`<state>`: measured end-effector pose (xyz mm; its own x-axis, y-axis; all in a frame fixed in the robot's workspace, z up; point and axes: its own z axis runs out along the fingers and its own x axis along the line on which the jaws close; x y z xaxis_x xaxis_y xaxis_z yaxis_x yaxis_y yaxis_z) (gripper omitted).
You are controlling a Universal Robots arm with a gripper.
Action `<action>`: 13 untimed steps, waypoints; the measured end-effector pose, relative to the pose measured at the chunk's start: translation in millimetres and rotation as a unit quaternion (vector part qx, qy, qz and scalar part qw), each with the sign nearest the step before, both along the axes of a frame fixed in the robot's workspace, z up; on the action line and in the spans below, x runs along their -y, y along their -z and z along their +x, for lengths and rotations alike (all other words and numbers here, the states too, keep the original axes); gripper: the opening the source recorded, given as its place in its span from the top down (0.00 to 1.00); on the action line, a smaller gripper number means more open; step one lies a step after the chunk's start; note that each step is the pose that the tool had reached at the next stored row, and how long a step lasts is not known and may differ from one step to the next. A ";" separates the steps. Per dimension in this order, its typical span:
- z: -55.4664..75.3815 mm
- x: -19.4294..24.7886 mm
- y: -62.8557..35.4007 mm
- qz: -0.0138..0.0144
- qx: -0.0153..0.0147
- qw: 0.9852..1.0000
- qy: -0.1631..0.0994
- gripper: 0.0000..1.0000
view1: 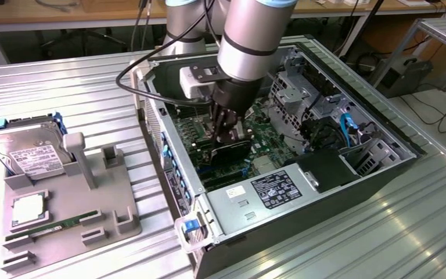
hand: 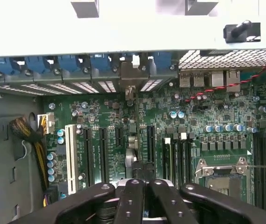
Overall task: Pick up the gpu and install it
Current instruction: 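Insert the gpu into the slot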
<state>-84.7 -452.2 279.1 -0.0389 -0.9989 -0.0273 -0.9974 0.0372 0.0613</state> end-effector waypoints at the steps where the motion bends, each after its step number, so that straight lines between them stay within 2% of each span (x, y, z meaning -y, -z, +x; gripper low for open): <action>1: -0.9 -0.2 1.2 0.000 0.000 1.000 0.000 0.89; 5: -3.1 -0.6 10.3 -0.001 0.002 1.000 0.000 0.89; 8: -3.2 -0.8 15.1 0.000 0.002 1.000 0.000 0.89; 11: -3.4 -0.2 13.8 -0.002 0.002 1.000 0.000 0.89; 12: -3.3 -0.5 12.5 -0.001 0.002 1.000 0.000 0.89; 13: -3.2 -1.0 9.4 0.001 0.003 1.000 0.000 0.89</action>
